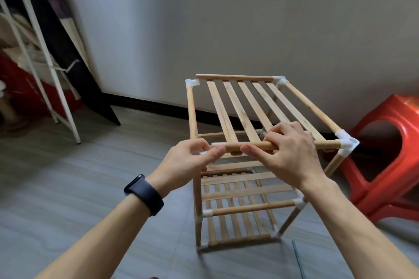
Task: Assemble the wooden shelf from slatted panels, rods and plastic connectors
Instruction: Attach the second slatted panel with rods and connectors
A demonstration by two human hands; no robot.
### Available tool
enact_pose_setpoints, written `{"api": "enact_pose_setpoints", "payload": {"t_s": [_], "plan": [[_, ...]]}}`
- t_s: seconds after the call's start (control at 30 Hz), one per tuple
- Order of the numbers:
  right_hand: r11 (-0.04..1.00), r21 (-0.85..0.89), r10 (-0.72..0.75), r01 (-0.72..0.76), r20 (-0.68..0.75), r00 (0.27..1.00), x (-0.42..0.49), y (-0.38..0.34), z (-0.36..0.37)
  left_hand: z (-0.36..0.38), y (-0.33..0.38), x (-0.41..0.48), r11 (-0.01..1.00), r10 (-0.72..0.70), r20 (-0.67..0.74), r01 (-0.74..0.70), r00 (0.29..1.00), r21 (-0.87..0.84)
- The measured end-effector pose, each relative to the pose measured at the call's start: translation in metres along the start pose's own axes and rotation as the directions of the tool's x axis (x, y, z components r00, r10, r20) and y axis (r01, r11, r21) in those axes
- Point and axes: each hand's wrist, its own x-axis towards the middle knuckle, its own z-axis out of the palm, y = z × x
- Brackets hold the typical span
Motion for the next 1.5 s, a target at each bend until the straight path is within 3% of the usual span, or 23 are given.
{"api": "enact_pose_setpoints", "payload": {"t_s": [0.17, 0.43, 0.7, 0.97, 1.17, 1.27, 1.37, 1.43, 1.5], "plan": [[0.998, 0.060, 0.003, -0.006, 0.045, 0.999, 0.000, 0.008, -0.009, -0.002, 0.011, -0.002, 0.987, -0.054, 0.157, 0.076, 0.986, -0.141], [0.996, 0.088, 0.023, -0.029, 0.064, 0.998, -0.006, 0.027, -0.015, 0.004, 0.019, 0.003, 0.991, -0.099, 0.208, 0.116, 0.973, -0.069], [0.999, 0.025, 0.031, -0.033, 0.060, 0.998, -0.013, 0.022, -0.007, 0.015, 0.011, 0.003, 0.996, -0.084, 0.188, 0.079, 0.979, 0.033], [1.000, -0.019, 0.025, -0.024, 0.094, 0.995, -0.013, 0.008, -0.006, 0.012, 0.013, -0.001, 0.990, -0.092, 0.224, 0.113, 0.970, -0.083], [0.998, -0.060, 0.032, -0.028, 0.063, 0.998, -0.020, 0.008, -0.002, 0.019, 0.024, -0.002, 0.994, -0.098, 0.213, 0.106, 0.972, -0.024], [0.987, 0.059, 0.151, -0.149, -0.036, 0.988, -0.010, 0.025, -0.001, 0.043, 0.035, -0.018, 0.996, -0.075, 0.337, 0.089, 0.939, -0.026], [0.908, 0.077, 0.419, -0.412, -0.140, 0.897, 0.000, 0.047, -0.011, 0.061, 0.058, -0.028, 0.971, -0.052, 0.553, -0.087, 0.831, 0.222], [0.852, 0.078, 0.524, -0.518, -0.082, 0.848, -0.001, 0.055, -0.020, 0.051, 0.077, -0.015, 0.929, -0.006, 0.504, -0.182, 0.864, 0.323], [0.839, 0.151, 0.523, -0.523, 0.043, 0.851, -0.009, 0.049, -0.032, 0.030, 0.091, 0.009, 0.922, 0.077, 0.252, -0.165, 0.965, 0.351]]}}
